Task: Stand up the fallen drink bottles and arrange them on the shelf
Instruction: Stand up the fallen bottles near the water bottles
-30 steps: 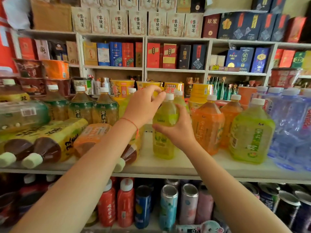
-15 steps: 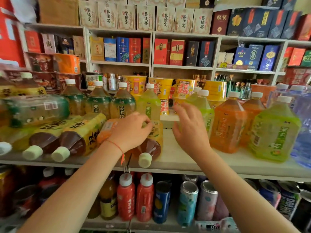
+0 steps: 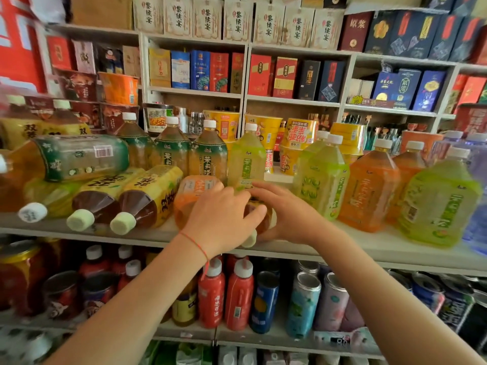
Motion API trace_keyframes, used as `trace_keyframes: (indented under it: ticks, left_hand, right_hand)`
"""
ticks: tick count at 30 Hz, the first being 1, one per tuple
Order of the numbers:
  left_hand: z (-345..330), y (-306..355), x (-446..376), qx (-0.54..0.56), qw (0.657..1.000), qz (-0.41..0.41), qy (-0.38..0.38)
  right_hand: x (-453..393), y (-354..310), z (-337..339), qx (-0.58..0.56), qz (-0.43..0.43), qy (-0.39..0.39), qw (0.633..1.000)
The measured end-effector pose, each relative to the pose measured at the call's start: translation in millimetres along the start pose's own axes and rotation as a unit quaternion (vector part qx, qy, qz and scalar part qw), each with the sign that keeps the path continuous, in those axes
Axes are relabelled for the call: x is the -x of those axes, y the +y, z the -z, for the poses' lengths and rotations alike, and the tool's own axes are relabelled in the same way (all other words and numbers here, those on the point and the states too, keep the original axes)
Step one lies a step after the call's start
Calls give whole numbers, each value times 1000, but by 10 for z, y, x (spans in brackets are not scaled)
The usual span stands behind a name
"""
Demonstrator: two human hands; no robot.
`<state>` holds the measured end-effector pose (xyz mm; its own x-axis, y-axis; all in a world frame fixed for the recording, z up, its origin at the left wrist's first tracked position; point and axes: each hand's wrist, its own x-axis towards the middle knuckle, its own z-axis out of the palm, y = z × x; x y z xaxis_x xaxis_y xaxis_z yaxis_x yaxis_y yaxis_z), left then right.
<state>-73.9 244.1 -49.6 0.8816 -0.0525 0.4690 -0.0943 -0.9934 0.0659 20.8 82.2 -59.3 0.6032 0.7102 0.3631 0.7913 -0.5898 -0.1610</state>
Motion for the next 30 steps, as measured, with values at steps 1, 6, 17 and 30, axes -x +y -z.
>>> trace_keyframes:
  ticks: [1,6,17,30]
  left_hand:
    - [3,-12,21,24,1000,1,0]
    - [87,-144,62,146,988,-25,-52]
    - [81,-156,-275,442,896,-30,0]
    - [99,196,-1011,486,867,90,-57]
  right_hand:
    - [6,0,-2,-5,8,8,1000]
    - [39,0,29,6,19,60,998]
    - [-83,36,424,-191,-54,176,964]
    - [-491,97,267,-24,-148,240,959]
